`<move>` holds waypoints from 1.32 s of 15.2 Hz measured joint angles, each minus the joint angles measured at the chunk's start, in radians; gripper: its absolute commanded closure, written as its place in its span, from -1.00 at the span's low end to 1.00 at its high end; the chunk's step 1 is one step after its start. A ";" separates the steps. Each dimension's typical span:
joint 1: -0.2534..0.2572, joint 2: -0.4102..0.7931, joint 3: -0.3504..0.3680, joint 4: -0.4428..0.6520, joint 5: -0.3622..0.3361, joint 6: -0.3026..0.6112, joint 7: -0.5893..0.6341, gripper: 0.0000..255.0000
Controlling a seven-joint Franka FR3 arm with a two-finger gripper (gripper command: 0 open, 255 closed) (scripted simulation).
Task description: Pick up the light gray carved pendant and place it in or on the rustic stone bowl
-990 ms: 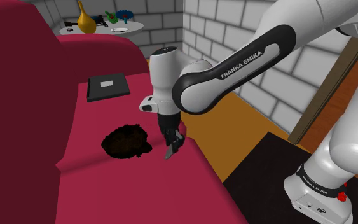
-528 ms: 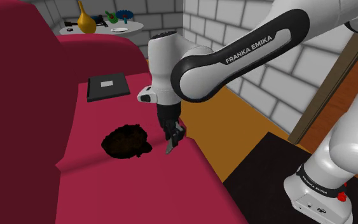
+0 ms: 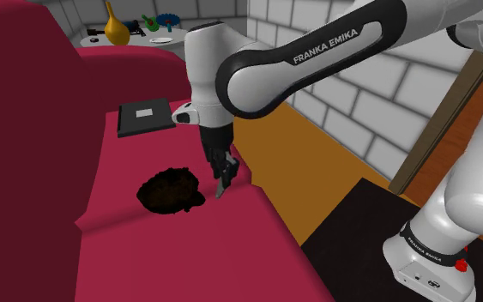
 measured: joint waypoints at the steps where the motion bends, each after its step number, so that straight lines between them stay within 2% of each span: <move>1: 0.013 0.050 -0.002 0.060 -0.031 -0.020 0.020 1.00; 6: 0.094 0.274 -0.034 0.362 -0.155 -0.131 0.071 1.00; 10: 0.196 0.477 -0.074 0.669 -0.239 -0.246 0.084 1.00; 11: 0.233 0.541 -0.087 0.781 -0.260 -0.292 0.081 1.00; 12: 0.252 0.576 -0.095 0.837 -0.270 -0.314 0.078 1.00; 14: 0.263 0.603 -0.102 0.865 -0.279 -0.315 0.077 1.00; 20: 0.251 0.613 -0.106 0.798 -0.284 -0.243 0.081 1.00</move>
